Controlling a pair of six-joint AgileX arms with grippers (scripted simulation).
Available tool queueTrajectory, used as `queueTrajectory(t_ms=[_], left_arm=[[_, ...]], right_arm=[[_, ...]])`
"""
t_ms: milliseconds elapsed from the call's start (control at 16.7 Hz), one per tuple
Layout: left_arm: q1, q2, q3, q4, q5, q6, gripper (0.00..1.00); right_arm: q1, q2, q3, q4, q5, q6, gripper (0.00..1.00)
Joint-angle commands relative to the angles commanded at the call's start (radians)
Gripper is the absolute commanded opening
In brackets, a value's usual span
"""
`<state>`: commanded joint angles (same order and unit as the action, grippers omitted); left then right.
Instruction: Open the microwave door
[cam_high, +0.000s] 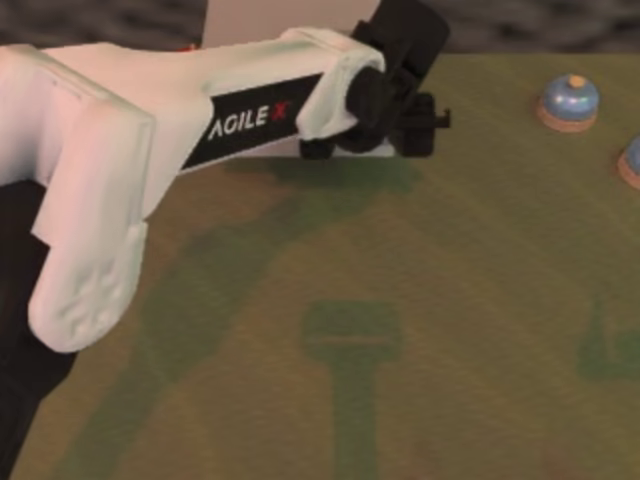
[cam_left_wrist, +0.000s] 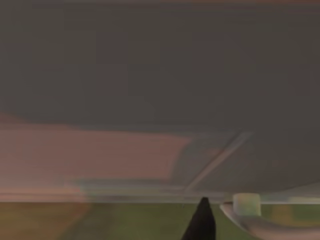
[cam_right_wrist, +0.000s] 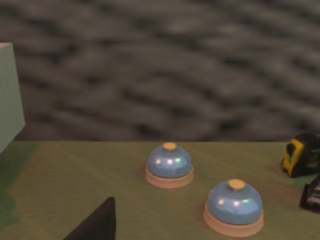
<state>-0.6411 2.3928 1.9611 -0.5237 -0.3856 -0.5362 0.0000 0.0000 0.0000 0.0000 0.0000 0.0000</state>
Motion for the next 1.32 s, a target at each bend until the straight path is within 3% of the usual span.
queueTrajectory(t_ms=[180, 240, 660, 720, 1320], left_arm=[[0.000, 0.000, 0.000, 0.000, 0.000, 0.000, 0.02], [0.000, 0.000, 0.000, 0.000, 0.000, 0.000, 0.00], [0.000, 0.000, 0.000, 0.000, 0.000, 0.000, 0.00], [-0.038, -0.025, -0.054, -0.008, 0.011, -0.002, 0.00], [-0.034, -0.095, -0.165, 0.058, -0.021, -0.030, 0.00]], right_arm=[[0.000, 0.000, 0.000, 0.000, 0.000, 0.000, 1.00], [0.000, 0.000, 0.000, 0.000, 0.000, 0.000, 1.00], [0.000, 0.000, 0.000, 0.000, 0.000, 0.000, 1.00], [0.000, 0.000, 0.000, 0.000, 0.000, 0.000, 1.00], [0.000, 0.000, 0.000, 0.000, 0.000, 0.000, 1.00]])
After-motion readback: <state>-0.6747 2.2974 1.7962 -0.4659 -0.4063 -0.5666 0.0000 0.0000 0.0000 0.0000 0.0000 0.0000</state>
